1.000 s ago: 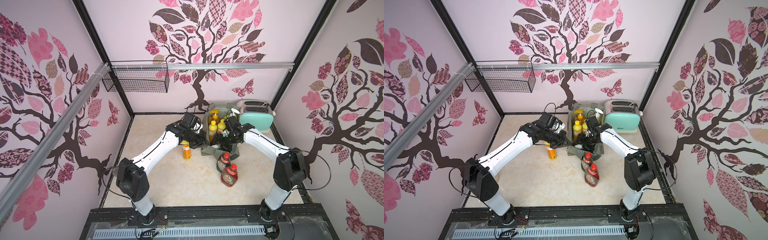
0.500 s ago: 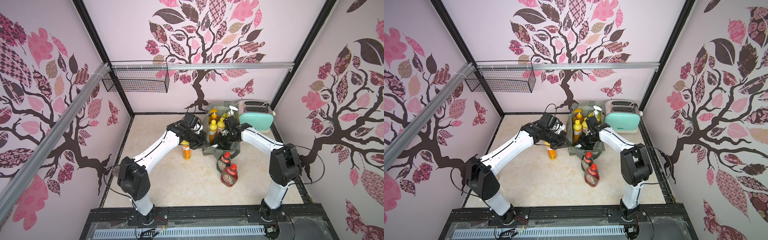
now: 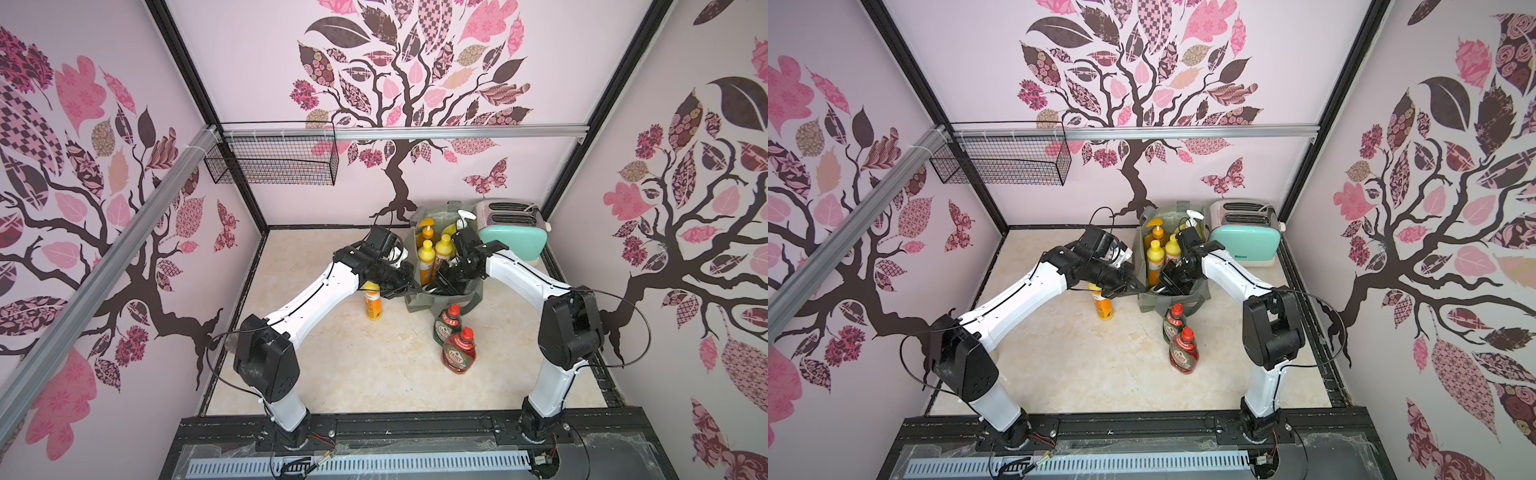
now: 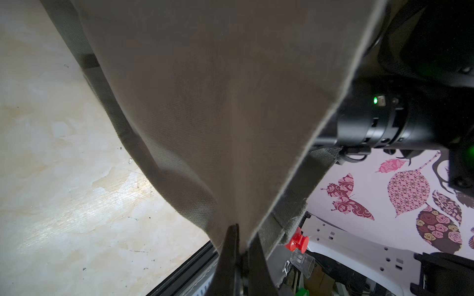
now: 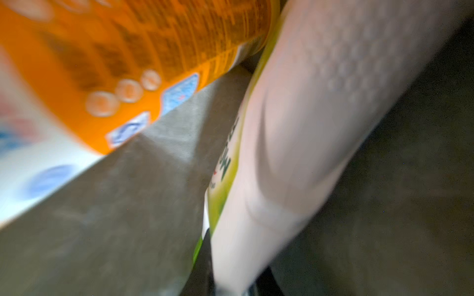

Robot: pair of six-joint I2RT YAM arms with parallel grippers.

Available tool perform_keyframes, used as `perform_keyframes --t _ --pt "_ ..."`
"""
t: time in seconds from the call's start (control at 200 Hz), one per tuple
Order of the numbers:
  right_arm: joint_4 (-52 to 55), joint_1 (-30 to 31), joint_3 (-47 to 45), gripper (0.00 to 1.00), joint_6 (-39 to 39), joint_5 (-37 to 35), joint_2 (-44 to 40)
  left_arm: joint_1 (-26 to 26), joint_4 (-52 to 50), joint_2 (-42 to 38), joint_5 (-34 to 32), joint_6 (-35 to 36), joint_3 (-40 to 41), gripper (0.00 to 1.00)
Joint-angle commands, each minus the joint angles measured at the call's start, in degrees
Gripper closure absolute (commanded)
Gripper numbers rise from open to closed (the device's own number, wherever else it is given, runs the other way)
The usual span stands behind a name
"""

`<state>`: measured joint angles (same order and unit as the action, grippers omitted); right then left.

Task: Pack dish soap into the shopping bag
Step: Pick up the bottle of dish soap from the shopping bag.

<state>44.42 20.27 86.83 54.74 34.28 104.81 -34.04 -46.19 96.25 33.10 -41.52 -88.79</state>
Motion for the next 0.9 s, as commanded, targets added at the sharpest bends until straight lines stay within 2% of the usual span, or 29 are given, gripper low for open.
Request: perform_keyframes --t 0.0,0.13,0.325,0.505,0.785,0.87,0.895 --pt "-1.2 -2.5 7.9 1.0 -0.1 1.8 -0.9 0.1 -0.3 -2.4 -0.8 2.6 1.8 1.0" --pt "1.0 -2.8 12.5 1.0 0.9 2.9 -0.7 0.1 -1.2 -3.1 -1.6 3.7 2.7 1.0" --pt "2.9 -3.1 14.8 1.0 1.3 3.9 -1.5 0.1 -1.6 -3.8 -2.3 4.4 3.9 1.0" --pt "4.0 -4.8 17.7 1.0 2.7 5.3 -2.5 0.2 -3.4 -3.3 -3.3 5.5 1.0 1.0" --pt "0.1 -9.2 15.0 1.0 5.7 8.2 -4.6 2.0 -5.6 -2.5 -5.1 6.6 -3.7 1.0" --pt "-3.0 -10.0 13.3 1.0 8.2 9.6 -5.5 2.2 -7.2 -1.7 -5.5 7.3 -6.0 0.87" --pt "-4.0 -10.0 12.9 1.0 9.1 10.1 -5.8 2.2 -7.9 -1.5 -5.7 7.6 -6.9 0.8"
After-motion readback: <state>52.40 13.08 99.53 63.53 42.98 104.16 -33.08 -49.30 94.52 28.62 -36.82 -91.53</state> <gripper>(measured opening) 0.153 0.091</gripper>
